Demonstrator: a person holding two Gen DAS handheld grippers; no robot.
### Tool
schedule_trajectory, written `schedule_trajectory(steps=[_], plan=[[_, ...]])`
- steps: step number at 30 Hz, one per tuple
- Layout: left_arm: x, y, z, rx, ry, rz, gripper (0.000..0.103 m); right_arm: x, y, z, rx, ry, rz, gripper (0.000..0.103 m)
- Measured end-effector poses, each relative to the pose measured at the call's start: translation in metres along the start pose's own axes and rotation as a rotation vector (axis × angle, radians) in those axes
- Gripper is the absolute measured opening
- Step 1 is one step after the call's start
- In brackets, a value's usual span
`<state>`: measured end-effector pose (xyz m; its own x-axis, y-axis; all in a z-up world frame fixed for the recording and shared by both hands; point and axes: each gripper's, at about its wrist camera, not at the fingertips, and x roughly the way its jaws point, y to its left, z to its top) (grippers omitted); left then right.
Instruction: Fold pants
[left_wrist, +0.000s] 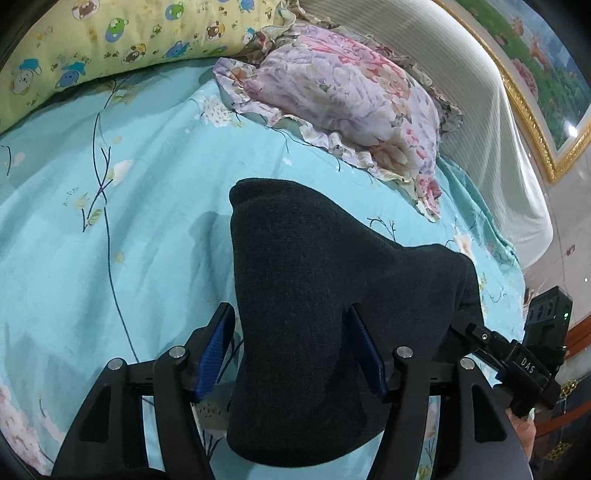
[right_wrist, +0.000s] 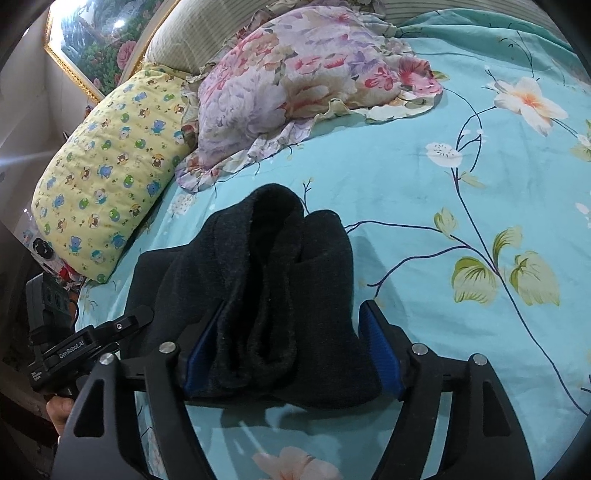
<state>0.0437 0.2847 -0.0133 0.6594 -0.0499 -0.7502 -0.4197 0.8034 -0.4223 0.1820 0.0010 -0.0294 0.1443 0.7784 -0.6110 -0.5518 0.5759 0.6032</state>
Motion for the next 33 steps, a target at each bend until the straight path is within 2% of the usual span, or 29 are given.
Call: schedule_trajectory(steps=[13,22,33], plan=[[-0.023,0.0,-0.019,0.023,-0.022,0.032,0.072,-0.022,0.018,-0.006,-0.053,-0.04,-0.003,0.083],[-0.038,-0.007,-0.037,0.055,-0.038,0.063,0.074,-0.041,0.027,-0.029,-0.097,-0.104,0.009,0.091],[-0.053,-0.025,-0.063,0.124,-0.047,0.118,0.079,-0.056,0.053,-0.052,-0.256,-0.122,-0.005,0.096]])
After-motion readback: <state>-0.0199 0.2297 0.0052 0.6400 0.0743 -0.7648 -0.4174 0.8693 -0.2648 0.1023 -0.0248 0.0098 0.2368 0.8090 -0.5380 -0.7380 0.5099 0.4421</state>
